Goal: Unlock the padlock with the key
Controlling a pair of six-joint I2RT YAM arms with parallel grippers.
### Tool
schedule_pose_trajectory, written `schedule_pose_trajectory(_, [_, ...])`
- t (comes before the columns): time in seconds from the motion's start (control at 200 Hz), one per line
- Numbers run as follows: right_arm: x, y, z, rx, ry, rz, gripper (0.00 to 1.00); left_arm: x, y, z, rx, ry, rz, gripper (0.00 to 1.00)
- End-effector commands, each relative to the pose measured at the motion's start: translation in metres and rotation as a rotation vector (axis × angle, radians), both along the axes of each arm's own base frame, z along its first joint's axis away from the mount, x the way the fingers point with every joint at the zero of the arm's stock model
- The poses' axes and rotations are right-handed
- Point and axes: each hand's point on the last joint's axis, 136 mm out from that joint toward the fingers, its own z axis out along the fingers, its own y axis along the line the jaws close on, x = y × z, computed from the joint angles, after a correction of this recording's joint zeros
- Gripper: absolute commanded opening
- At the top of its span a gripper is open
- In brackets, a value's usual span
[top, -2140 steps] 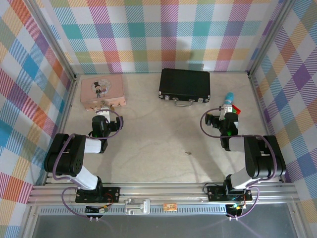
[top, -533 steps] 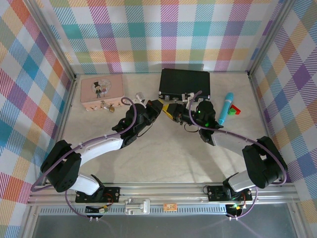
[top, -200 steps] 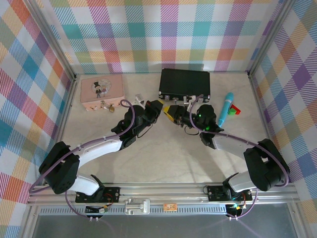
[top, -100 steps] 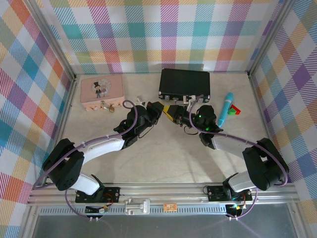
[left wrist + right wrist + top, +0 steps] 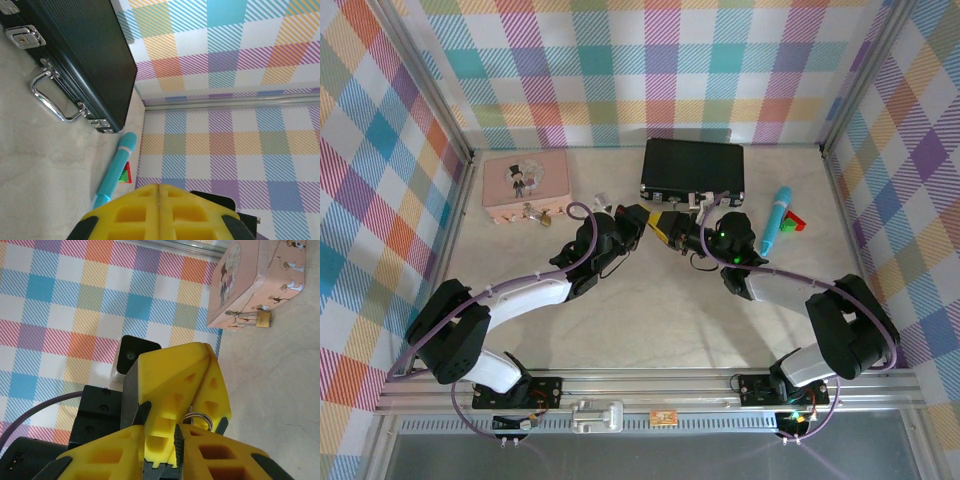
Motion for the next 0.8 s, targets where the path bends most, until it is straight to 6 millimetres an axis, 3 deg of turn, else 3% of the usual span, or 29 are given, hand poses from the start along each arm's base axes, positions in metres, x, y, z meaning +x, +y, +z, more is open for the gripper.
schedule_pose_trajectory(0.0, [-0.002,-0.001,-0.008,-0.069,0.007,-0.019,0.25,-0.011,-0.007,0.024,-0.050,-0.057,-0.048,0.00])
schedule_pose_trajectory(0.48, [-0.002,-0.007,-0.014,-0.123,0.012,-0.047,0.25,-0.010,-0.005,0.019,-0.036,-0.050,-0.037,0.00])
schedule_pose_trajectory(0.795, [0.001,0.002,-0.002,-0.058,-0.021,-0.012,0.24,-0.008,-0.013,0.019,-0.053,-0.045,-0.065,0.00])
